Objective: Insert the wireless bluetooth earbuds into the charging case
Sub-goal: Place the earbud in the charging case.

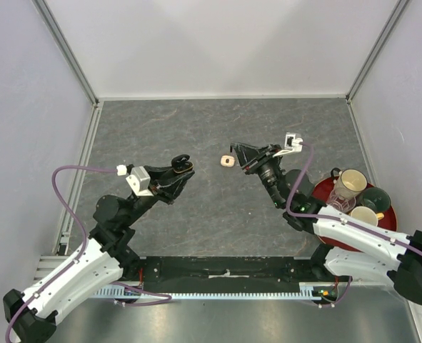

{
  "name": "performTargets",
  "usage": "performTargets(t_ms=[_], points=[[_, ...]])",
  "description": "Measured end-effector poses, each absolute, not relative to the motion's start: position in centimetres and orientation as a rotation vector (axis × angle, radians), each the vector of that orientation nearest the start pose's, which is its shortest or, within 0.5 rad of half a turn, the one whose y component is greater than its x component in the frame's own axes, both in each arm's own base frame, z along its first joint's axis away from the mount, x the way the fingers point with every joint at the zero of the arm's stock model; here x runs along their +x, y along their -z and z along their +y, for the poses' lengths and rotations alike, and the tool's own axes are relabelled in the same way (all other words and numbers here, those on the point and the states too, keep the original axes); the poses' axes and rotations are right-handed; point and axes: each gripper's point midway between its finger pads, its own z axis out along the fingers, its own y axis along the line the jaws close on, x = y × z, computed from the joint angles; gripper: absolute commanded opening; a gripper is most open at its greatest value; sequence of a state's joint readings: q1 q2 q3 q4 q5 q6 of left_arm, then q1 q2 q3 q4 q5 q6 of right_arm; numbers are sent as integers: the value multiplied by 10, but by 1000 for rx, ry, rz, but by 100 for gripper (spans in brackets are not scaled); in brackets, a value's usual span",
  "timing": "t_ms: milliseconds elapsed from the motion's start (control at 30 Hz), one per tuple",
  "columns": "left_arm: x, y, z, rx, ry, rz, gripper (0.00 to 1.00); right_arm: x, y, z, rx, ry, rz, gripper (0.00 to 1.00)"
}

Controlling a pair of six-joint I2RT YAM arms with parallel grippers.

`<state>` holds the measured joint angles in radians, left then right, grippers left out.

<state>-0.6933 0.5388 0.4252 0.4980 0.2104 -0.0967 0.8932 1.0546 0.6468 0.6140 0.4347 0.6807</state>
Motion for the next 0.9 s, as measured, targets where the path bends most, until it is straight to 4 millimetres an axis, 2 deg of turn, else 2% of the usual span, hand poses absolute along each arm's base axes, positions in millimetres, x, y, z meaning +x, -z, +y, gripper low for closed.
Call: performTargets(t_ms=[133, 267, 567, 900], points=[[197, -334, -217, 534, 828, 1114, 2, 266, -354, 267, 182, -1078, 1327, 0], [200, -333, -220, 528, 838, 1116, 2, 248, -376, 274, 95, -1135, 1248, 0], [203, -331, -224, 524, 849, 1125, 2, 203, -400, 309, -103, -1260, 1145, 0], [201, -333, -226, 528, 869, 1104, 2, 183, -410, 344, -201, -1341, 1102, 0]])
